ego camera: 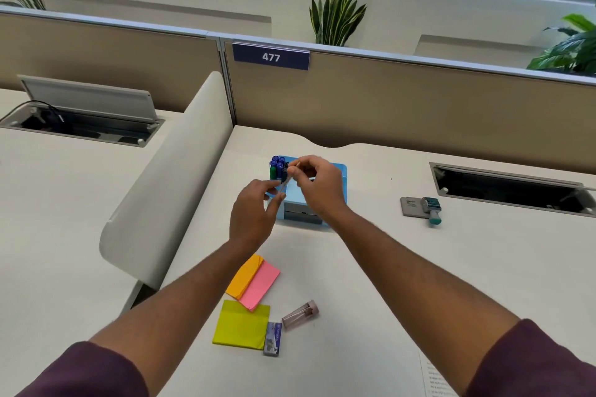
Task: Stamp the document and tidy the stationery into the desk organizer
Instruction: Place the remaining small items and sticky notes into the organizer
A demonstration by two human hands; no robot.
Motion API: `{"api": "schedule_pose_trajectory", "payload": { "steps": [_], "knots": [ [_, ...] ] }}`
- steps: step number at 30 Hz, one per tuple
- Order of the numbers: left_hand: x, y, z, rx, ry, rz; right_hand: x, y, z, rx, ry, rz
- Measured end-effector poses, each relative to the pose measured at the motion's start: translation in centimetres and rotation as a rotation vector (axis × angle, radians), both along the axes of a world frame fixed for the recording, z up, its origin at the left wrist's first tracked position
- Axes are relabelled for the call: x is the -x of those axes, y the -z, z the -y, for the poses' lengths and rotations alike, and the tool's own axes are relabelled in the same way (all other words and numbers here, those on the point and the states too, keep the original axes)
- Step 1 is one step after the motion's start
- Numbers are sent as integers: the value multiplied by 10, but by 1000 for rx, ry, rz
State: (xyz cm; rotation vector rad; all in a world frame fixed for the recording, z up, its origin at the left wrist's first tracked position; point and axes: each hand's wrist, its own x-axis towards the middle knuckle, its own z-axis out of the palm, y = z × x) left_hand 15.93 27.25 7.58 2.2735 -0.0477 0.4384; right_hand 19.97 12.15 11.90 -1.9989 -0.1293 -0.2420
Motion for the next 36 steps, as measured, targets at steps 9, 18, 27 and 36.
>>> {"api": "schedule_pose_trajectory", "payload": {
  "steps": [9, 18, 27, 36],
  "knots": [
    [3, 36, -19, -307, 60, -346, -14, 29, -16, 146, 77, -91],
    [4, 43, -18, -307, 44, -351, -5, 40, -7, 158, 117, -195],
    [33, 53, -12, -243, 44, -393, 65, 63, 24, 243, 55, -115],
    [22, 32, -14, -347, 115, -352, 125, 106, 62, 645, -565, -449]
  ]
}}
